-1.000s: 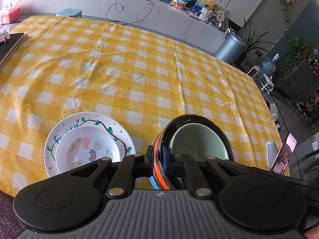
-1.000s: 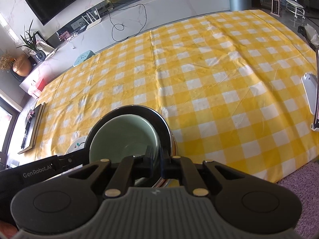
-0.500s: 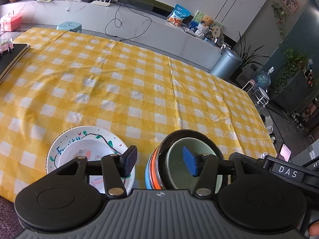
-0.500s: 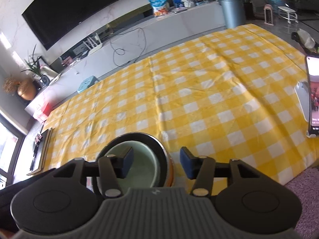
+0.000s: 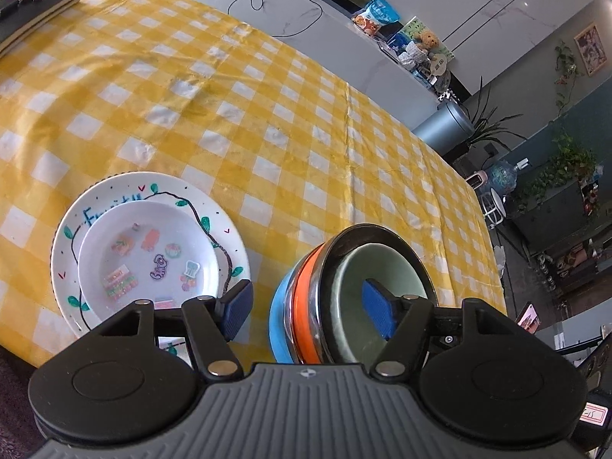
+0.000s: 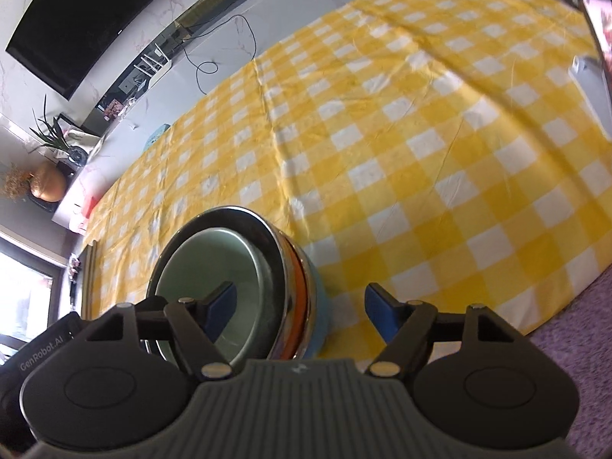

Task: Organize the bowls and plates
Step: 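Close both tools on the rim of the nested bowl stack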

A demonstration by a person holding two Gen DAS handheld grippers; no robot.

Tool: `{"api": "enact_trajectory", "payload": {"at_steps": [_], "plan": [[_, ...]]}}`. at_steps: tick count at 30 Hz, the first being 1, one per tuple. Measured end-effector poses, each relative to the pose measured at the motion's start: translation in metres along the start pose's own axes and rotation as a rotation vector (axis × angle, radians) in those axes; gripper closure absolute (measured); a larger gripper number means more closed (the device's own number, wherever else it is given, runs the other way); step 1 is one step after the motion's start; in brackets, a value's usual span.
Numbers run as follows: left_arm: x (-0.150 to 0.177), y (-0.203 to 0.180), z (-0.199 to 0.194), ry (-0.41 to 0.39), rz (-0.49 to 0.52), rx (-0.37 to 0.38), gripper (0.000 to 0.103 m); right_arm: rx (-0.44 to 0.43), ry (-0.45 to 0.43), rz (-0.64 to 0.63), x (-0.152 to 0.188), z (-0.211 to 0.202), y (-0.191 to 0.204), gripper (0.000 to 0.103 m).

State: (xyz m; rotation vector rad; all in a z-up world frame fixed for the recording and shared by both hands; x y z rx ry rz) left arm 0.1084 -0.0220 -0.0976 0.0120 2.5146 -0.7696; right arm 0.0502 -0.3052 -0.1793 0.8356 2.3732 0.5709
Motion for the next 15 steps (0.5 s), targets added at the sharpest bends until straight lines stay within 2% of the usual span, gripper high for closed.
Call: {"api": "enact_trajectory", "payload": {"at_steps": [9,15], "plan": [[0.006,0.005,0.022,0.071,-0.053,0.018,0.032,-0.085,0.048,0.08,-0.005,0.013,-0.007,0.032],[0.011,0.005,0.033,0.106,-0.071,0.0,0.038,-0.086,0.085,0.096,-0.005,0.026,-0.009,0.038]]}}
Point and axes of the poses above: each gripper's, at about its wrist camera, not at the fingertips, and z roughly the way its jaws point, y to its left, x to its underside, the point moved 5 cm from there along z, roughly the way its jaws point, and after that the axes turned 4 degrees about z, right-handed, at the moved point
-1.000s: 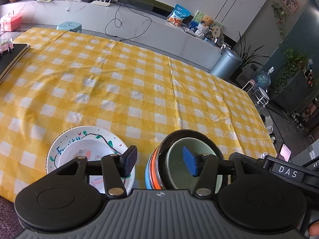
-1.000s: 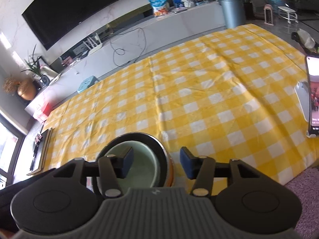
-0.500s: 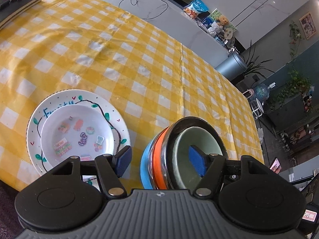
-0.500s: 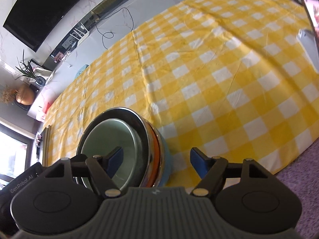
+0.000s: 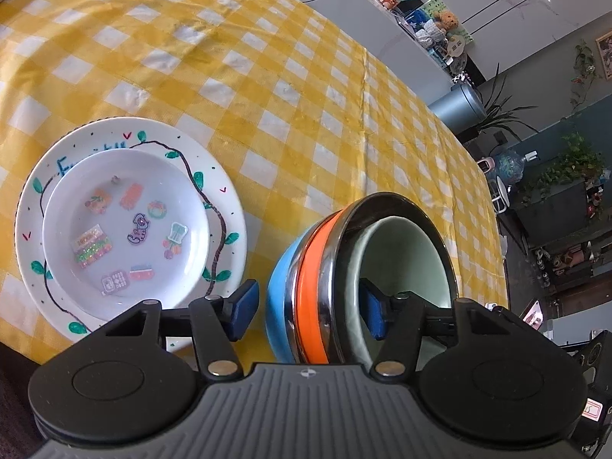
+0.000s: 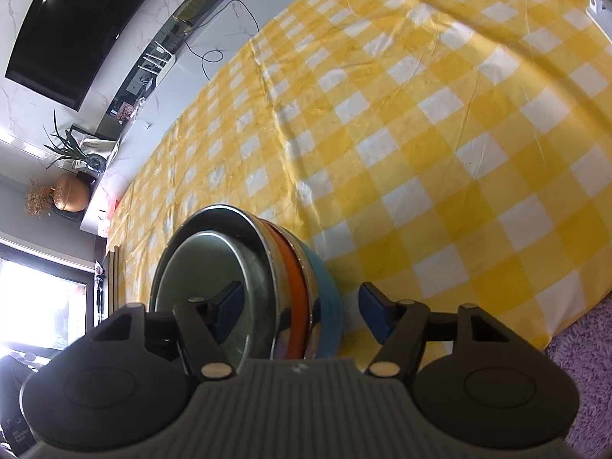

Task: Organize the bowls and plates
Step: 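Close both tools on the rim of the nested bowl stack, then lift the bowl stack with both tools and lower it onto the plates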

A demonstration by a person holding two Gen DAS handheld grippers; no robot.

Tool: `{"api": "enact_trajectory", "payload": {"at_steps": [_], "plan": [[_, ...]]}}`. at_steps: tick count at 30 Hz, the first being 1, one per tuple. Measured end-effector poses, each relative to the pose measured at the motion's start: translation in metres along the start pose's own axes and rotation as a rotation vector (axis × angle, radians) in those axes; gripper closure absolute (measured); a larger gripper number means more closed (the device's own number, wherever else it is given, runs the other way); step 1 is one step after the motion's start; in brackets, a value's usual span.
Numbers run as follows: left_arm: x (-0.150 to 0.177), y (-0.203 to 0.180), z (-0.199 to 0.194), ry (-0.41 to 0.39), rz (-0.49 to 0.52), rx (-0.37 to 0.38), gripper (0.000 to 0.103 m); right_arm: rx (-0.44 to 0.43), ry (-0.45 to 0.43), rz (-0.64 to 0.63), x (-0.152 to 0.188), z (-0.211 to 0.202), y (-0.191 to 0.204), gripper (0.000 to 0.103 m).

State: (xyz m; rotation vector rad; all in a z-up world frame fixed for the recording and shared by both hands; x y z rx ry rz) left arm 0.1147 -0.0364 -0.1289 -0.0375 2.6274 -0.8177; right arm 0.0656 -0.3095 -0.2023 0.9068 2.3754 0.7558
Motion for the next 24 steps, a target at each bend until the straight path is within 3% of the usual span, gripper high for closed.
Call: {"api": "enact_trajectory", "payload": {"at_steps": [8,12,24], "plan": [[0.001,0.0,0.007,0.039,-0.004,-0.011,0.044,0.01,0.037,-0.008,0.001,0.012,0.0,0.042],[0.0,-0.003,0.008,0.05,0.007,-0.011,0.05,0.023,0.04,-0.014,-0.001,0.015,0.0,0.05],[-0.002,-0.012,0.007,0.048,0.064,-0.049,0.052,0.027,0.052,0.001,0.001,0.017,0.001,0.056]]}}
Point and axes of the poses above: each gripper's, at about its wrist camera, not at the fingertips, and z roughly the way its jaws point, y to its left, x to its underside, the point moved 5 cm from there along z, roughly the way its jaws point, and after that the axes turned 4 degrees about z, right-handed, at the moved point
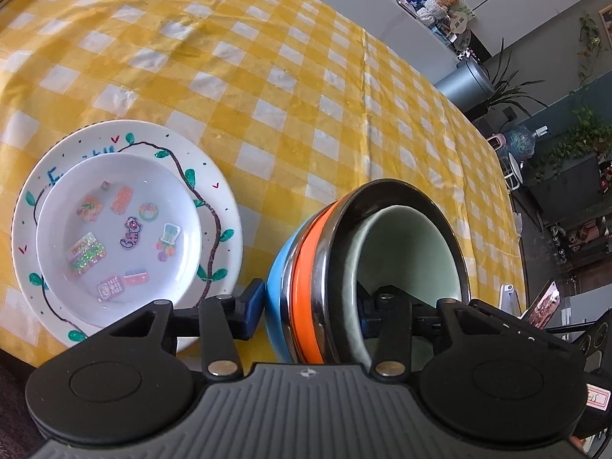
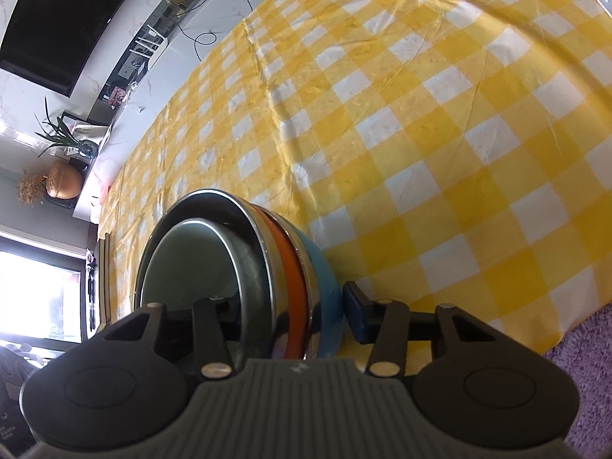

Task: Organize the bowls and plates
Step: 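Lift the bowl stack with both tools and lower it onto the plates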

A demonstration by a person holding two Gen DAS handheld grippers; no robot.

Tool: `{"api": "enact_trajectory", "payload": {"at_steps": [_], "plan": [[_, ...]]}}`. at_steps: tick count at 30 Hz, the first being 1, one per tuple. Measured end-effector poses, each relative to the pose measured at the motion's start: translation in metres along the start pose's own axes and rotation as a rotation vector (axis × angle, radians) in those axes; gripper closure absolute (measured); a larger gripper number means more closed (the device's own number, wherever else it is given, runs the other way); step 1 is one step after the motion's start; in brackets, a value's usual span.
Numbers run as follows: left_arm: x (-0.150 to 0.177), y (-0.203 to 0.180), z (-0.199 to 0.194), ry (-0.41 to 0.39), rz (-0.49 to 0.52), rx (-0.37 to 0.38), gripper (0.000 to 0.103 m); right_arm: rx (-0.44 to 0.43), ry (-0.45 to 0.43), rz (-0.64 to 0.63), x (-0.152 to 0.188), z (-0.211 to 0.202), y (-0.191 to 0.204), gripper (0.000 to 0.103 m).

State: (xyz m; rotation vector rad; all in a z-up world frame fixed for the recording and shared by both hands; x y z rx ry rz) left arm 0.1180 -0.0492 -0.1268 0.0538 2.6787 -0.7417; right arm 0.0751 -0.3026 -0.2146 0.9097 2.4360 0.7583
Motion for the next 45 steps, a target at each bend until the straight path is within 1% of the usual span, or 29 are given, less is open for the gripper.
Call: {"api": "enact_trajectory", "payload": {"at_steps": [4,10,15,19,25,32,37,45], "plan": [[0.0,-0.002,-0.002,-0.009,0.006,-0.006,0.052,-0.002,0.003,0.012,0.003,-0.002,-0.001,0.056],[-0.003,0.0,-0.021,-0.053,0.008,0.011,0.052,-0.022,-0.014,-0.006,0.006,-0.013,0.01,0.057],[-0.009,0.009,-0.043,-0.084,-0.013,0.015,0.052,-0.035,-0.029,-0.041,0.009,-0.019,0.033,0.057],[-0.014,0.025,-0.061,-0.116,-0.05,0.016,0.052,-0.052,-0.029,-0.093,0.016,-0.018,0.058,0.057],[-0.023,0.057,-0.083,-0.145,-0.11,-0.016,0.052,-0.076,0.017,-0.157,0.03,0.001,0.095,0.057],[-0.029,0.095,-0.093,-0.153,-0.191,-0.04,0.052,-0.073,0.071,-0.219,0.044,0.031,0.128,0.057],[-0.031,0.111,-0.089,-0.134,-0.224,-0.056,0.052,-0.058,0.106,-0.236,0.049,0.05,0.135,0.058],[-0.028,0.12,-0.079,-0.102,-0.241,-0.063,0.053,-0.021,0.138,-0.23,0.051,0.066,0.13,0.058]]}}
Point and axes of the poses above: each gripper's, at about its wrist camera, not at the fingertips, and z roughly the way its jaws point, y to its left, x to its underside, the point moved 5 cm from there along z, roughly the way its jaws point, and after that the axes turned 4 degrees about z, right-handed, at the moved point
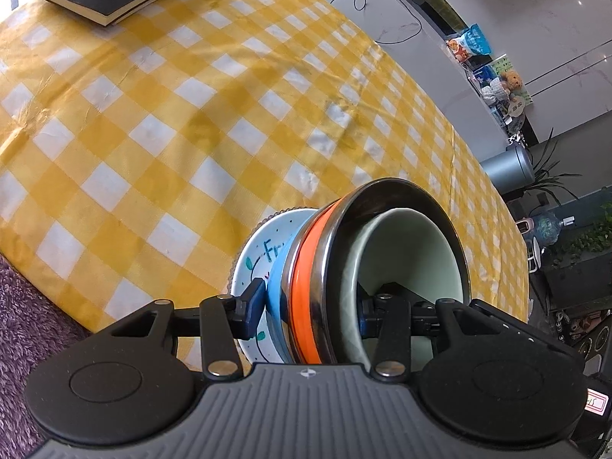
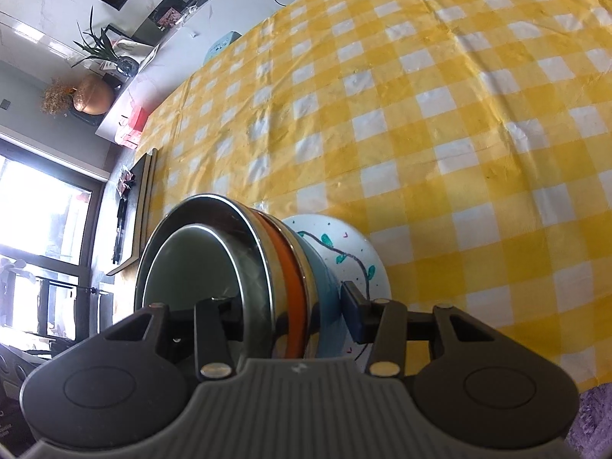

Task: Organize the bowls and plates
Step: 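Lift the bowl stack with both tools and lower it onto the plates, then open both tools and withdraw from the stacked bowls and plates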

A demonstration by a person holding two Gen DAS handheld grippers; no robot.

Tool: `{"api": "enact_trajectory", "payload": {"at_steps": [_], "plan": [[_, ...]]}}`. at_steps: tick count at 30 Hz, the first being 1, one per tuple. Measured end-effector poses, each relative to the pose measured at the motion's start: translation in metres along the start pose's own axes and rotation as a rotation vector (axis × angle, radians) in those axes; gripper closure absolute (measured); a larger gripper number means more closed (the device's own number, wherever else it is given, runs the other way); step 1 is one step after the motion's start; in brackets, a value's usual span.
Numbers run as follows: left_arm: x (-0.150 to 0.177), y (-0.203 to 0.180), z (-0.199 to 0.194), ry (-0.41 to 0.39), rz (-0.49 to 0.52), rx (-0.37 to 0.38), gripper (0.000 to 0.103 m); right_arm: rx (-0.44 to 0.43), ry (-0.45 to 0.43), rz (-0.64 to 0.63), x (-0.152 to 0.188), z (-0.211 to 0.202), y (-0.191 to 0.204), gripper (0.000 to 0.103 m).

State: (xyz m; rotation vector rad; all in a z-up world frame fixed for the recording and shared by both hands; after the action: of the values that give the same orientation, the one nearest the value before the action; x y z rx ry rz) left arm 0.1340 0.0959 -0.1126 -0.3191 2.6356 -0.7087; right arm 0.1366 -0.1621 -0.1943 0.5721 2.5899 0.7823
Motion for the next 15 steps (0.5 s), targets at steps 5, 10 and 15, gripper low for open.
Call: {"api": "enact_trajectory", "payload": {"at_steps": [5,10,15], "plan": [[-0.0007,-0.0012,0.0001,0.001,0.02,-0.006,0.053,-0.005,0.004,0.001,-0.0008,0.0016,-0.0001,0.058],[-0.001,-0.0022,0.0003,-0.001,0.025,-0.009,0.053,-0.007,0.001,-0.01,-0.0003,0.0017,0.0004,0.055],[-0.0025,-0.0051,-0.0036,-0.046,0.061,-0.036,0.03,-0.003,-0.035,-0.044,-0.0014,-0.0049,0.0048,0.039]]}}
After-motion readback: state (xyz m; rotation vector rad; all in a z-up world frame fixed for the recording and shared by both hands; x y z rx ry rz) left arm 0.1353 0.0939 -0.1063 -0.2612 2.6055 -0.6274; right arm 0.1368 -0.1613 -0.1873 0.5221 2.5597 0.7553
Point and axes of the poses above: each gripper's, at about its wrist camera, not at the fingertips, and z roughly the way its jaws point, y to its left, x to its underside, the point moved 5 cm from there along z, roughly the way its jaws point, and after that the axes turned 4 degrees about z, right-handed, at the moved point
